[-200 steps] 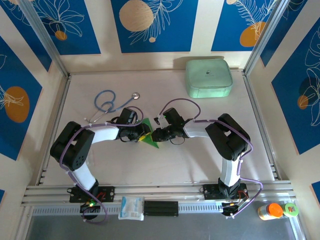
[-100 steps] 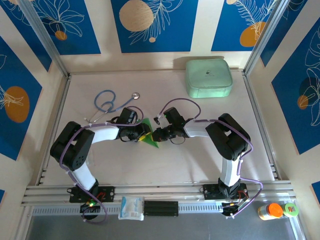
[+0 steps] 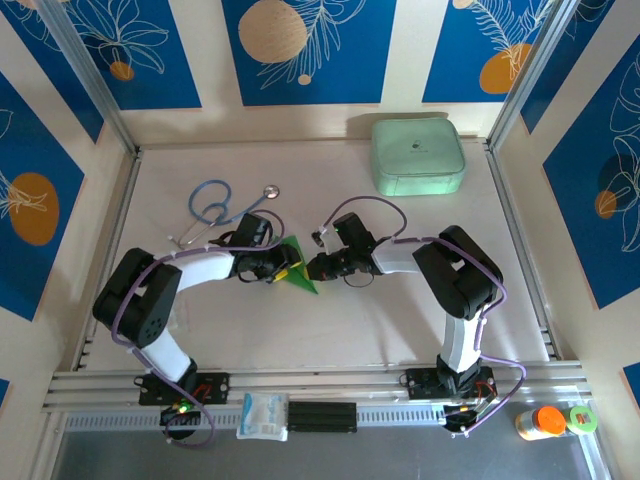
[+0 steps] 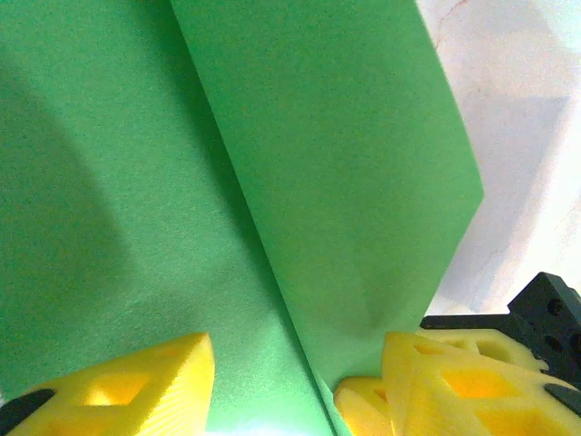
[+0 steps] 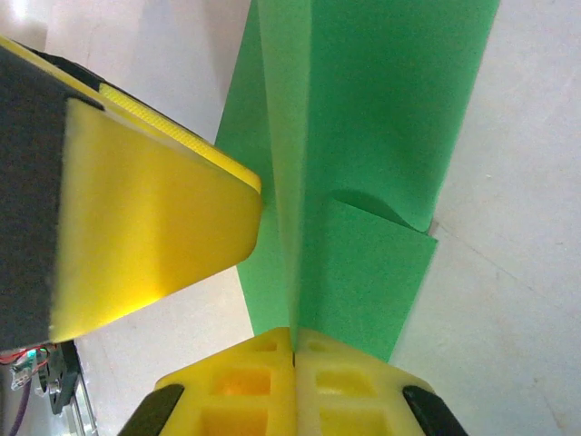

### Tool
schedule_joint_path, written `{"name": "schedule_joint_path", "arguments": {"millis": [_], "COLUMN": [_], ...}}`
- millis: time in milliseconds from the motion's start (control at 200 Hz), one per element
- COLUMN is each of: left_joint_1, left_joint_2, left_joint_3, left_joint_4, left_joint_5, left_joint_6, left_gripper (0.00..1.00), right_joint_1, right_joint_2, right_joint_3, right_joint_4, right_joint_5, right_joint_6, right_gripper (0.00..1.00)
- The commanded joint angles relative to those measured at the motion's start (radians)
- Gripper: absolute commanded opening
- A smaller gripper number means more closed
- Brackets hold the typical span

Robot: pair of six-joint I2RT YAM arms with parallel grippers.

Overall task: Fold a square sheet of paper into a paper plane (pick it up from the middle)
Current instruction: Fourth fold the wing at the center of the table.

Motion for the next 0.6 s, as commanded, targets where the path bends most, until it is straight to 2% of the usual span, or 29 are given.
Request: {"name": "schedule_joint_path", "arguments": {"millis": [0, 415, 595], "left_joint_1": [0.011, 0.012, 0.009], "left_joint_2": [-0.012, 0.079, 0.088], "left_joint_3": [-0.017, 0.034, 0.029], "left_joint_4": [0.008, -0.076, -0.100], "left_joint_5": [-0.005, -0.014, -0.027], "left_joint_6": [0.020, 0.029, 0.023], "left_gripper": [0.52, 0.54, 0.54], "right_joint_1": [-0.004, -0.004, -0.004], "right_joint_2": [0.021, 0.030, 0.033], "right_joint_3": [-0.013, -0.008, -0.007], "right_joint_4": [0.011, 0.002, -0.005], "right_joint_5": [-0.038, -0.034, -0.023], "right_joint_6": [0.005, 0.004, 0.006], "right_gripper": [0.04, 0.06, 0.11]}}
